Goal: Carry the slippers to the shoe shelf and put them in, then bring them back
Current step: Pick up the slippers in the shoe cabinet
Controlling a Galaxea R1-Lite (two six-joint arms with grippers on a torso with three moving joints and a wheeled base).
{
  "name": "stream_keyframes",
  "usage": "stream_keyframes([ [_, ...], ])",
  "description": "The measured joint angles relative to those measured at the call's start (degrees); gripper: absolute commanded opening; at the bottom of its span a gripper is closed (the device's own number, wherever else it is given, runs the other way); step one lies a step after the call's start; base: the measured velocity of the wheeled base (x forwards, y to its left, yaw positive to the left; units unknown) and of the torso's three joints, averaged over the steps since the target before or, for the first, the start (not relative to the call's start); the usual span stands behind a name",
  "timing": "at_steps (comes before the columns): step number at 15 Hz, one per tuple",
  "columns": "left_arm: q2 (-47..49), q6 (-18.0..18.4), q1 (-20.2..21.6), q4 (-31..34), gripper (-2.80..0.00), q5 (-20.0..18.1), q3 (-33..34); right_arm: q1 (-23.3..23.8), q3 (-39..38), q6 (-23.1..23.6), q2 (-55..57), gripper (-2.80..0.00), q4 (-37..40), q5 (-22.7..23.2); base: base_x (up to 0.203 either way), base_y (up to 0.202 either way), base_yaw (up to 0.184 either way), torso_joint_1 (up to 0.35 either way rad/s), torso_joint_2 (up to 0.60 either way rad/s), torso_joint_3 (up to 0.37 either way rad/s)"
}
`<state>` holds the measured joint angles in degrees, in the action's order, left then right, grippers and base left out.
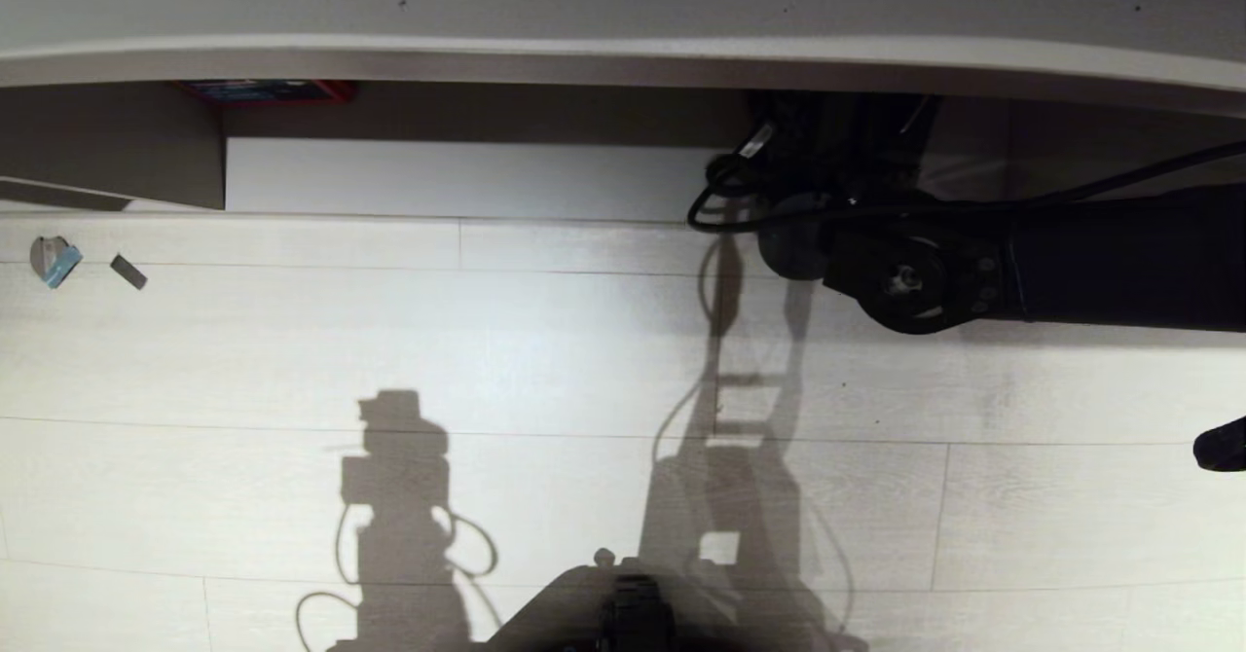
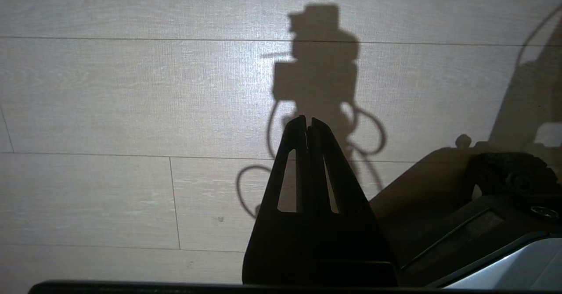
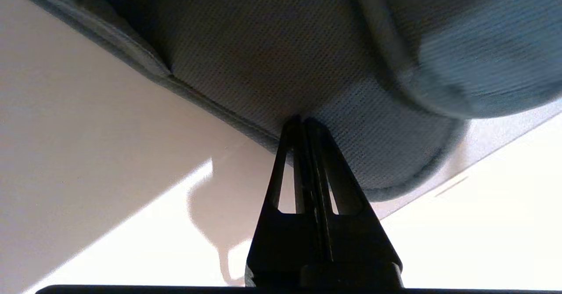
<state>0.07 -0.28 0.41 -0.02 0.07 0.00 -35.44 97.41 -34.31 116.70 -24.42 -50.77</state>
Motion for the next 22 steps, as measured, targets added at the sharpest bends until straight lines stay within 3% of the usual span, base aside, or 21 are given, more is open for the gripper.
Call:
stream_keyframes([
  [3,0.0,0.3,0.0,0.0,-2.8,0.0,0.0,-0.2,-4.2,2.2,-4.6,-2.8,-1.5,0.9,0.0,0.0,0.0,0.0,0.0,0.0],
  [6,0.0,0.8,0.0,0.0,-2.8,0.0,0.0,-0.2,-8.7,7.2,-7.7,-2.8,-7.7,1.6,0.0,0.0,0.0,0.0,0.0,0.0],
  [8,0.0,0.8,0.0,0.0,-2.8,0.0,0.0,0.1,-9.8,7.5,-7.2,-2.8,-9.0,2.1,0.0,0.0,0.0,0.0,0.0,0.0],
  [22,0.0,0.8,0.0,0.0,-2.8,0.0,0.0,4.9,-8.1,12.5,-5.2,-2.8,-4.8,-2.7,0.0,0.0,0.0,0.0,0.0,0.0],
])
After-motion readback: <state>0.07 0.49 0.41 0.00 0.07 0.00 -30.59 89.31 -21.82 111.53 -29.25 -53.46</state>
